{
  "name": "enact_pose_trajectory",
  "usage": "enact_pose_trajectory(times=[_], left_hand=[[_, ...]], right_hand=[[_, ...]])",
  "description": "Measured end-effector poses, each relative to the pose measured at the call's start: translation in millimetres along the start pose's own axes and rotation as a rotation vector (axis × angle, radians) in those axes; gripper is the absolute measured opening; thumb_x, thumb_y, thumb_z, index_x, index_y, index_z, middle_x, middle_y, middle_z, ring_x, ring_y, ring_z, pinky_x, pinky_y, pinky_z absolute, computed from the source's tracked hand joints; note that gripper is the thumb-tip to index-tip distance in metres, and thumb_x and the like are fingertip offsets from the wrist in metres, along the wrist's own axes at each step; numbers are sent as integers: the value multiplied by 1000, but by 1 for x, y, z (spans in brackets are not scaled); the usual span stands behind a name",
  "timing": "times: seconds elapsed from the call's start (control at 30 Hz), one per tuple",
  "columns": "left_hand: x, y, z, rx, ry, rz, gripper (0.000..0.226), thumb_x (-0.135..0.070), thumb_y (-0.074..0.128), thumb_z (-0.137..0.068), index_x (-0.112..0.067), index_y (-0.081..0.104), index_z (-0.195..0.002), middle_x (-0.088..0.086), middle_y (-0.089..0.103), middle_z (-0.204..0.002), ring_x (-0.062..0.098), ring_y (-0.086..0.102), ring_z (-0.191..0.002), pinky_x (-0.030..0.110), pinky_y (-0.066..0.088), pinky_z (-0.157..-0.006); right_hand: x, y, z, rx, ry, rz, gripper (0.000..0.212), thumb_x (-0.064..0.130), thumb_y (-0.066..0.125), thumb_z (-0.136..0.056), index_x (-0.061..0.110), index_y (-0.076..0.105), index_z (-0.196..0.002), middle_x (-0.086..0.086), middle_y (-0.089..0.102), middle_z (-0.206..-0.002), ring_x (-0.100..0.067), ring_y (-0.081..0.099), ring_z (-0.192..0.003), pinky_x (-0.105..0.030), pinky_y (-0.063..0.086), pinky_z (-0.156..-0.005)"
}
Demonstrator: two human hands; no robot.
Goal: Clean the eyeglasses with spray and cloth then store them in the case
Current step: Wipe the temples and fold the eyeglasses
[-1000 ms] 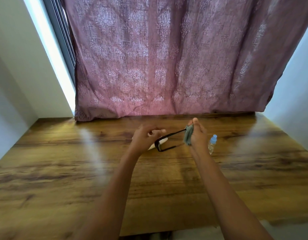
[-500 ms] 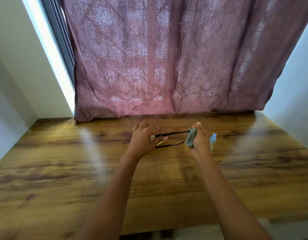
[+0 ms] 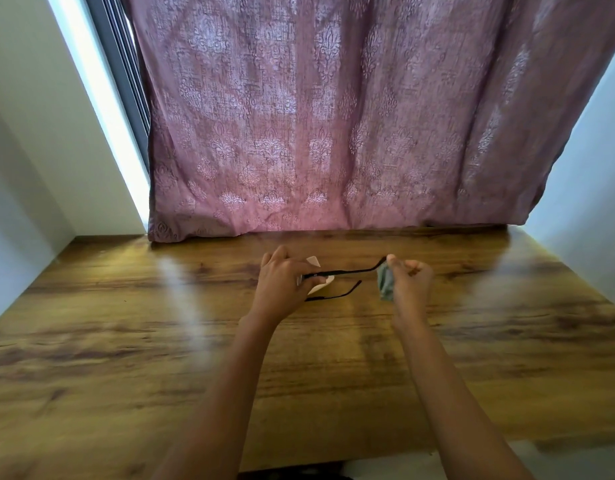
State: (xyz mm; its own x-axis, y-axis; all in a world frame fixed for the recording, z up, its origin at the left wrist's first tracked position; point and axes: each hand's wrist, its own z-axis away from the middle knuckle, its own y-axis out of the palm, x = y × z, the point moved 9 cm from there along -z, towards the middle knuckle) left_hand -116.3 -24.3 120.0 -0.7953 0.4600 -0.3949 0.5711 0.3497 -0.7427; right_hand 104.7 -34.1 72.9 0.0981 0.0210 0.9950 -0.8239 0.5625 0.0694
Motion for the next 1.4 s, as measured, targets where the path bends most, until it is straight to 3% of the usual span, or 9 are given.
enact_pose_trajectory(times=[0.1, 0.23, 0.4, 0.67, 0.8, 0.97, 1.07, 1.23, 1.4], left_hand=[[-3, 2, -1, 12, 1, -16, 22, -43, 61, -81, -30, 74, -93, -10, 71, -83, 15, 44, -85, 28, 14, -69], [-10, 2, -3, -9, 9, -4, 17, -35, 65, -81, -27, 74, -92, -8, 70, -79, 15, 43, -81, 28, 15, -67], [-8, -1, -4, -61, -2, 21, 10, -22, 68, -78, -19, 74, -85, -3, 71, -76, 13, 41, -74, 26, 20, -69], [-4, -1, -2, -69, -1, 153, 14, -22, 66, -75, -18, 75, -85, -2, 70, -72, 11, 49, -69, 26, 35, -64], [5, -2, -2, -69, -11, 180, 12, -14, 72, -74, -13, 75, -86, 0, 71, -76, 4, 44, -71, 3, 32, -64], [-1, 1, -5, -83, 5, 165, 13, -14, 68, -74, -11, 75, -84, 2, 70, -75, 2, 43, -72, 9, 34, -64], [-5, 5, -5, -75, 11, 181, 12, -11, 67, -73, -14, 75, -83, 1, 68, -70, -5, 35, -71, 9, 29, -63], [-1, -1, 1, -102, 6, 178, 15, -15, 65, -76, -13, 75, -86, 0, 70, -73, -5, 40, -71, -3, 31, -68], [0, -3, 1, -101, -6, 148, 16, -15, 65, -76, -11, 75, -88, 1, 73, -81, 6, 54, -74, 7, 33, -66]], right_hand=[[59, 11, 28, 15, -431, 149, 15, 11, 63, -83, 16, 51, -88, 12, 51, -80, 2, 48, -71, -12, 38, -61], [68, 69, 68, 349, -733, 538, 15, 6, 62, -83, 10, 65, -96, 5, 59, -92, 0, 52, -79, -7, 37, -72], [53, 84, 75, 441, -766, 705, 31, 2, 55, -86, 9, 63, -115, -6, 65, -111, -16, 59, -101, -16, 40, -85], [55, 62, 48, 422, -759, 789, 25, 1, 62, -79, 13, 71, -100, -2, 69, -98, -16, 60, -91, -26, 46, -80], [56, 39, 22, 354, -718, 822, 27, -1, 65, -75, 16, 73, -94, -2, 70, -94, -21, 61, -90, -34, 48, -81], [51, 56, 51, 317, -746, 824, 27, 5, 61, -83, 11, 66, -110, -4, 66, -108, -18, 59, -101, -19, 38, -83], [48, 74, 80, 384, -820, 757, 32, 4, 58, -86, 8, 61, -117, -6, 65, -114, -18, 59, -106, -21, 40, -90], [43, 53, 40, 467, -650, 814, 32, 0, 57, -84, 17, 66, -110, -1, 67, -110, -15, 59, -103, -17, 39, -87], [54, 31, 17, 323, -639, 791, 29, -7, 57, -79, 8, 71, -99, -8, 70, -103, -22, 63, -98, -5, 33, -80]])
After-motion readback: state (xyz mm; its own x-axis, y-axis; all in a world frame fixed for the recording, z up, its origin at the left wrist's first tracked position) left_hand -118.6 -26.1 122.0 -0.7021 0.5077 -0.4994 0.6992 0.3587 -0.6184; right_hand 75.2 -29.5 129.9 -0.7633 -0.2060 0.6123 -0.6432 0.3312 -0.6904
